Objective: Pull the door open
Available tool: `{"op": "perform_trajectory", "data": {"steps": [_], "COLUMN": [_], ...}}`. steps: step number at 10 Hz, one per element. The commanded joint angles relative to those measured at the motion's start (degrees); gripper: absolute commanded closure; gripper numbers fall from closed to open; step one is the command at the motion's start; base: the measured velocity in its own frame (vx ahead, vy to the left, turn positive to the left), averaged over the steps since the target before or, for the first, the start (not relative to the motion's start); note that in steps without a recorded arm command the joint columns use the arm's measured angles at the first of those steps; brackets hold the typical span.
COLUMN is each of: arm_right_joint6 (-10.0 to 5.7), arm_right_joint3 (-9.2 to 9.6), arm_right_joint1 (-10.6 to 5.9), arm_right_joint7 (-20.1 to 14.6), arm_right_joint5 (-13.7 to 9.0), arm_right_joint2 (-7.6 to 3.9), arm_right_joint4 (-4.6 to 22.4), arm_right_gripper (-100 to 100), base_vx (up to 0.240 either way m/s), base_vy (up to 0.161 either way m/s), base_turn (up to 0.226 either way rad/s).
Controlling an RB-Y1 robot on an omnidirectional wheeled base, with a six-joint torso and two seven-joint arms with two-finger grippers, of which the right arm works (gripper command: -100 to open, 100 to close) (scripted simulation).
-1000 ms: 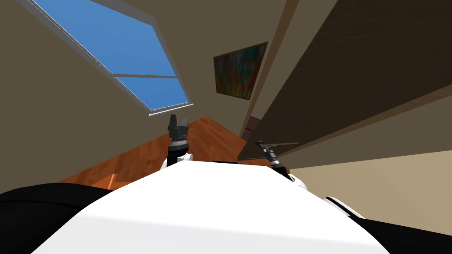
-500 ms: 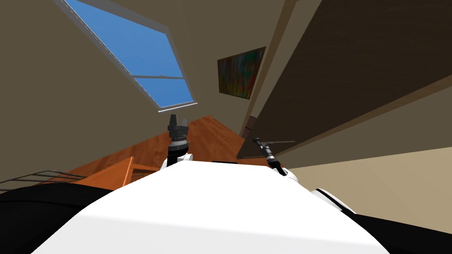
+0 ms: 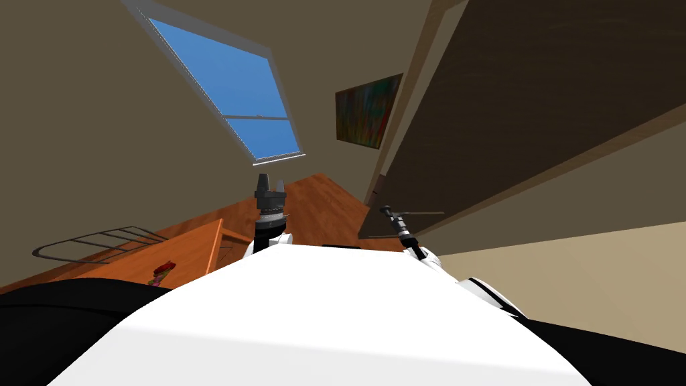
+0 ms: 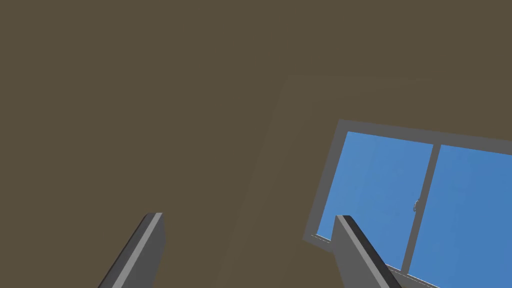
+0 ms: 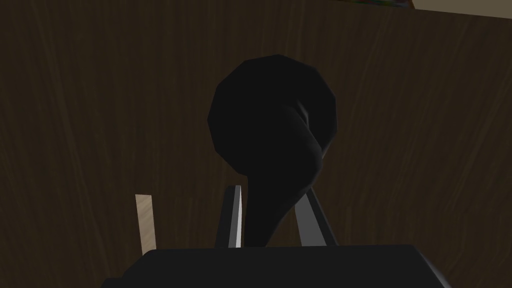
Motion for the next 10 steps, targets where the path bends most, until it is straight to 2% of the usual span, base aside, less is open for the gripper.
{"op": "perform_trajectory", "data": {"steps": [1, 4, 5, 7, 10], "arm_right_joint6": [1.53, 3.20, 2.87, -0.42, -3.27], "arm_right_joint3": [-0.45, -1.27, -0.98, 1.14, 2.79], "arm_right_joint1": [-1.37, -2.78, -2.74, -0.69, 0.95], "arm_right_joint7": [0.3, 0.5, 0.4, -1.0, -2.1], "arm_right_joint5": [1.1, 2.2, 2.0, 2.4, 2.7], "arm_right_joint2": [1.21, 2.21, 2.24, 0.25, -1.52], "arm_right_joint4": [0.0, 0.0, 0.2, -0.5, -1.0], "arm_right_gripper": [100, 100, 100, 100, 100], "base_vx": [-0.180, -0.189, -0.070, -0.115, -0.143], "base_vy": [-0.134, -0.116, -0.042, -0.012, -0.065], "base_turn": [0.105, 0.072, 0.029, 0.027, 0.003]}}
